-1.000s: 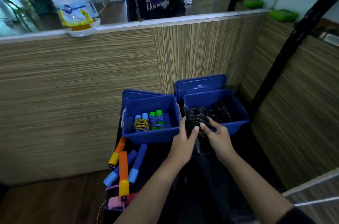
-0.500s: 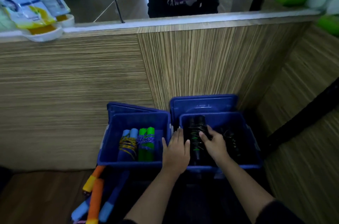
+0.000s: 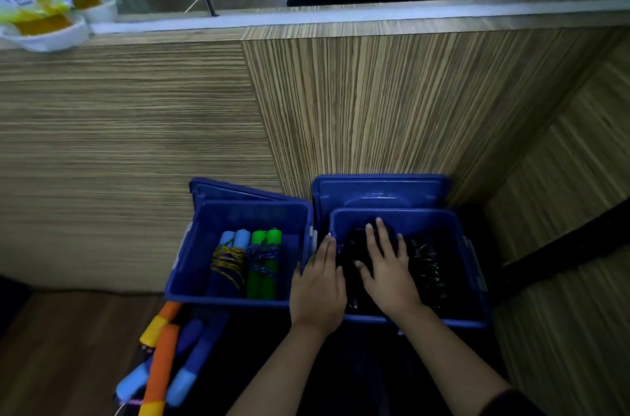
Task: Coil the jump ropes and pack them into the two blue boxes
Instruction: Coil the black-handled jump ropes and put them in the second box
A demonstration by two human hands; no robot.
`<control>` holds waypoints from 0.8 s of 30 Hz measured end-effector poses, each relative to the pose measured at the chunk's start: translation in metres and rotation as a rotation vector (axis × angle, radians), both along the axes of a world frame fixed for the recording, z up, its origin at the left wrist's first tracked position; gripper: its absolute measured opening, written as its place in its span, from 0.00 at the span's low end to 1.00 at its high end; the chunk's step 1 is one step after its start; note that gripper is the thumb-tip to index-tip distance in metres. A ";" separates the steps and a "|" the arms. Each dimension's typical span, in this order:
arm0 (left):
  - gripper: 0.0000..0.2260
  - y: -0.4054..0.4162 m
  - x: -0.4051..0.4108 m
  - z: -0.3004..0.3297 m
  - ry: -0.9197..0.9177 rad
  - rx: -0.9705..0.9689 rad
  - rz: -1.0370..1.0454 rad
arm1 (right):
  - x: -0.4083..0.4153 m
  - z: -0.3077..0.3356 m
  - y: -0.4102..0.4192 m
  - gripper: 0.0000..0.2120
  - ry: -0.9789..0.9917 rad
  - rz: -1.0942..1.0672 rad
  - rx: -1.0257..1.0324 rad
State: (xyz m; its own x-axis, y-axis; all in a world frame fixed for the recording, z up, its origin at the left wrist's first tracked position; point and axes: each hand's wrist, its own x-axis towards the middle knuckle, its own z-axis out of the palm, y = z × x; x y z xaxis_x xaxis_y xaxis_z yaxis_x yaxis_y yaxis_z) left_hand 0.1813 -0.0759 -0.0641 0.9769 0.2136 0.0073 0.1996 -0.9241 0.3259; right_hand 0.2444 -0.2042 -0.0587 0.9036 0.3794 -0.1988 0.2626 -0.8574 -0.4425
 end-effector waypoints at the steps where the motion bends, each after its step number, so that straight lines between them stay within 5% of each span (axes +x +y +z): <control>1: 0.27 0.000 0.000 0.000 0.003 -0.001 -0.002 | -0.001 0.001 0.000 0.33 -0.029 0.017 -0.047; 9: 0.27 0.001 -0.002 -0.003 -0.022 -0.008 -0.008 | -0.008 0.004 0.006 0.36 -0.045 0.095 -0.259; 24: 0.25 0.001 -0.020 0.015 0.054 -0.173 -0.015 | 0.000 0.001 0.012 0.32 -0.061 0.125 -0.215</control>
